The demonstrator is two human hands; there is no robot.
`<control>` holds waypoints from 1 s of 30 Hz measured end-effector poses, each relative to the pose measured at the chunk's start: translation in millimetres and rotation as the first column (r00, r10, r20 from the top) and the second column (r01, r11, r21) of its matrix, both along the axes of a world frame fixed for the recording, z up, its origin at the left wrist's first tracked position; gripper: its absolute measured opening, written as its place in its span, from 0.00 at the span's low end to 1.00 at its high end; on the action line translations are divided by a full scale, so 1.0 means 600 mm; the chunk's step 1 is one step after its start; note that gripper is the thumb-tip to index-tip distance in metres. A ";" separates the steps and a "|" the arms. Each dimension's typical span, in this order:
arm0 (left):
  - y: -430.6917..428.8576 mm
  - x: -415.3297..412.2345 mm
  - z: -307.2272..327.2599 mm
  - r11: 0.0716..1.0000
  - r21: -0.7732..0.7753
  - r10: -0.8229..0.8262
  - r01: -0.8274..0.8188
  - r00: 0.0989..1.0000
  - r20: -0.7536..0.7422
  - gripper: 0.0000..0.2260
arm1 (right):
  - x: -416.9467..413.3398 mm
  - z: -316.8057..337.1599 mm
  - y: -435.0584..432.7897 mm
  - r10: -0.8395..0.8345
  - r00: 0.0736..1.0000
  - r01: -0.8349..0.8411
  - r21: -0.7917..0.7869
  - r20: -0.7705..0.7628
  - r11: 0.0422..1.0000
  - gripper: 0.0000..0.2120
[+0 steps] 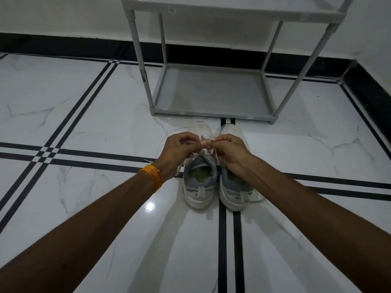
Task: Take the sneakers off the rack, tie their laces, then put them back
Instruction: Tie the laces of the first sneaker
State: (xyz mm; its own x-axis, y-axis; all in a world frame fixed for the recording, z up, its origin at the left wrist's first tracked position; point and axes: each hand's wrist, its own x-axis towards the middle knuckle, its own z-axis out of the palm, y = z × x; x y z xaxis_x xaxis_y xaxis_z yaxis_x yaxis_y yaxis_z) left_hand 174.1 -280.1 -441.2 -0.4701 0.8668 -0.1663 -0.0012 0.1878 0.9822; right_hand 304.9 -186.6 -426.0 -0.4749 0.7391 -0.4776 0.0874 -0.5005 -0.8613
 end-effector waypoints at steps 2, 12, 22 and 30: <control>0.003 -0.001 0.002 0.997 -0.051 -0.059 0.061 0.998 0.035 0.15 | -0.005 -0.005 0.000 0.026 0.998 -0.028 0.028 0.054 0.999 0.07; 0.011 -0.012 -0.014 0.993 -0.062 -0.091 0.100 0.988 0.125 0.17 | 0.005 -0.003 0.018 0.238 0.965 -0.260 0.297 0.108 0.919 0.07; 0.019 -0.001 -0.020 0.999 -0.006 0.039 -0.041 0.989 -0.145 0.08 | 0.010 -0.009 0.004 0.149 0.884 -0.459 0.762 0.443 0.457 0.09; 0.008 -0.009 -0.013 0.990 0.060 -0.050 0.124 0.730 -0.681 0.10 | -0.005 -0.018 -0.011 0.007 0.660 -0.748 0.656 0.752 0.097 0.10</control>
